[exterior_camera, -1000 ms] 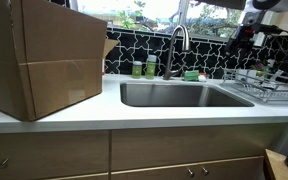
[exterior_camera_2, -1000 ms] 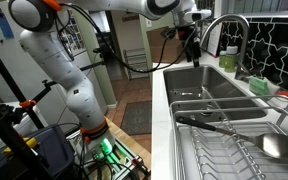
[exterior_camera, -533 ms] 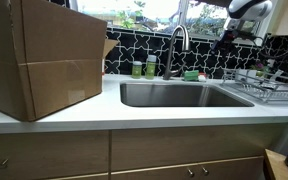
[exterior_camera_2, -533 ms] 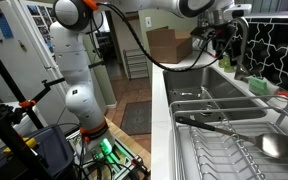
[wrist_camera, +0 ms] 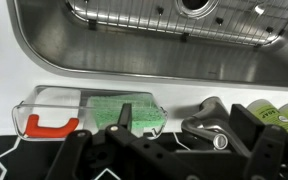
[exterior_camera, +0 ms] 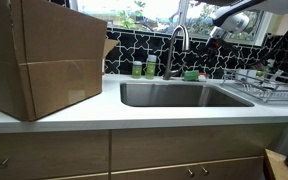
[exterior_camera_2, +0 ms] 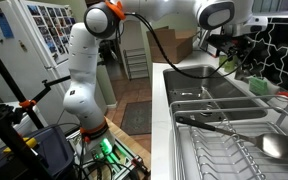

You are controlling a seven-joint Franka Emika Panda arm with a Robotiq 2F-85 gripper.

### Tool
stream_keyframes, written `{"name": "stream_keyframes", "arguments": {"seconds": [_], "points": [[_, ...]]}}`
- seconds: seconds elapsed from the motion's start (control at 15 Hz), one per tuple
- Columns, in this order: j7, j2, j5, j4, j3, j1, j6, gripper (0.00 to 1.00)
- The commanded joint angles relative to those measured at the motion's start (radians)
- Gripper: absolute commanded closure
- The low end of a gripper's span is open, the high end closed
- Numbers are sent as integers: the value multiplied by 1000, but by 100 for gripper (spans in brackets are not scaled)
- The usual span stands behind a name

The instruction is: Turn on the water faucet

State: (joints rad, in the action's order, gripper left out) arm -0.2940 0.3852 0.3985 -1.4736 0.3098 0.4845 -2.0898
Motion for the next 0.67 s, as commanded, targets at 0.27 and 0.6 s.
{"name": "stream_keyframes", "arguments": {"seconds": [0.27,0.6], "points": [[4,79,18,98,-56,52,53,0],[-17,163,54,190,-110,85,29,0]]}}
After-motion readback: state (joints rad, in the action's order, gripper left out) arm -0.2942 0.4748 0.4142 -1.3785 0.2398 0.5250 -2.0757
